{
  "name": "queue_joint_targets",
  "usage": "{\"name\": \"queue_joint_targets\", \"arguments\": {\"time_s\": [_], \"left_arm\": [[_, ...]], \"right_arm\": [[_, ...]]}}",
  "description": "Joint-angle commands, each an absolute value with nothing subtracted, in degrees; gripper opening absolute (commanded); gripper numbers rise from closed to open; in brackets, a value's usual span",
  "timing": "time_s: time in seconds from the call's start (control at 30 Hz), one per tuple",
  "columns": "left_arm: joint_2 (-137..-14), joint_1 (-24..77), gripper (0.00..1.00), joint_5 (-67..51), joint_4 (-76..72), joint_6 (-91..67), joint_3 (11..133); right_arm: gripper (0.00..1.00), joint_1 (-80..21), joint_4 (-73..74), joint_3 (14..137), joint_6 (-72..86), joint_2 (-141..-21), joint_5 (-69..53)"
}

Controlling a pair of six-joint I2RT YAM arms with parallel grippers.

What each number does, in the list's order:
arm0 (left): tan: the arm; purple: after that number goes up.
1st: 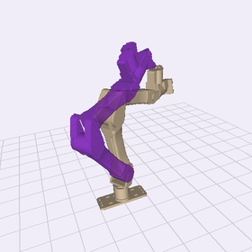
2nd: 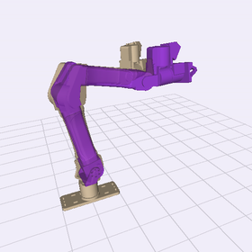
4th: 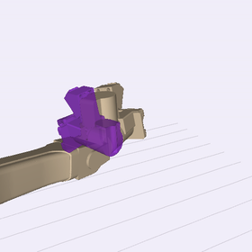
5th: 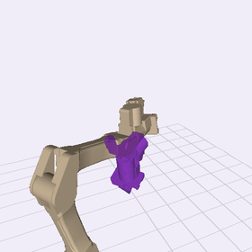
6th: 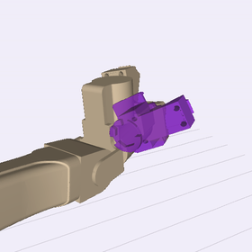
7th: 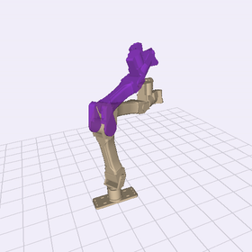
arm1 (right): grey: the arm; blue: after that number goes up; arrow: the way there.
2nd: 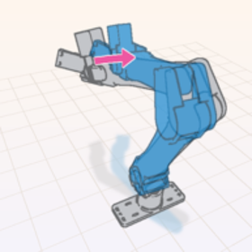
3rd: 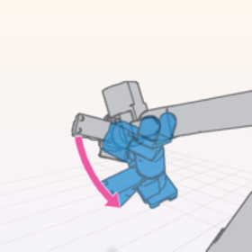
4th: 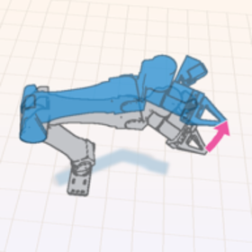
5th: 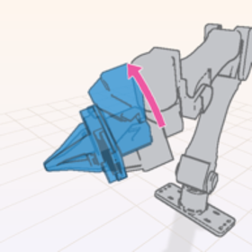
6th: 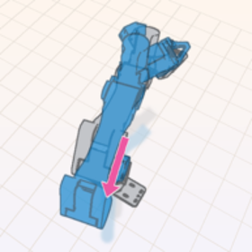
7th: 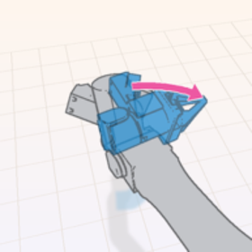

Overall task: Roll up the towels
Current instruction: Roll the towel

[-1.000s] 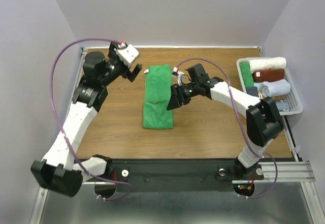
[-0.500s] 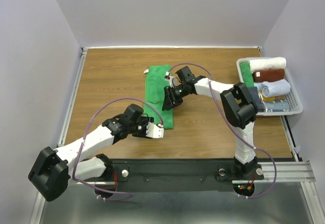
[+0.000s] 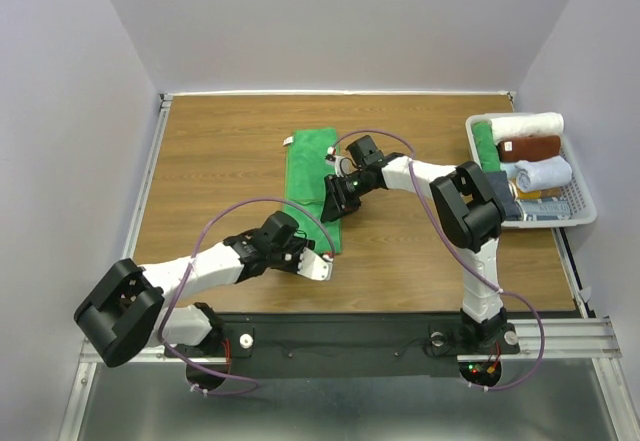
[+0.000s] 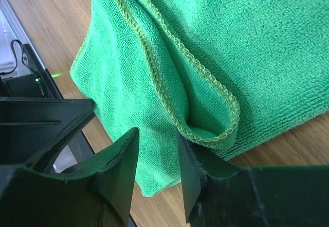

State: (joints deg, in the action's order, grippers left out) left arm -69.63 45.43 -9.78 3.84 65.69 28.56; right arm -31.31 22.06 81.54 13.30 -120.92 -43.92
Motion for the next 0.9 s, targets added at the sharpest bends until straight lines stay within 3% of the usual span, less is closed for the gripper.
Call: {"name": "queue_joint_targets", "arguments": {"time_s": [0.0,0.1,0.2,0.23,0.47,0.87], "left_arm": [[-70.3,46.1,0.48,-10.5,1.8,67.8,27.6],[-72.6,46.1,0.47,-10.5,1.1,67.2,27.4],[-75.1,46.1,0.33,-10.0,0.5,66.6,27.9],[-75.5,46.1,0.23,-10.0,0.5,66.5,28.0],[-73.8,46.7,0.00,-13.0,7.8,66.5,31.2],[-76.2,49.6,0.00,-27.1,27.3,58.0,43.5]], "right_arm": [[0.42,-31.9,22.1,80.2,11.9,-121.9,-41.5],[0.42,-31.8,22.1,80.0,11.7,-122.2,-41.4],[0.41,-31.8,22.1,79.7,11.2,-121.9,-41.5],[0.41,-31.8,22.1,79.5,10.9,-121.8,-41.6],[0.39,-31.8,22.1,74.2,6.0,-118.0,-39.7],[0.41,-31.8,23.1,69.1,2.4,-109.3,-41.8]]}}
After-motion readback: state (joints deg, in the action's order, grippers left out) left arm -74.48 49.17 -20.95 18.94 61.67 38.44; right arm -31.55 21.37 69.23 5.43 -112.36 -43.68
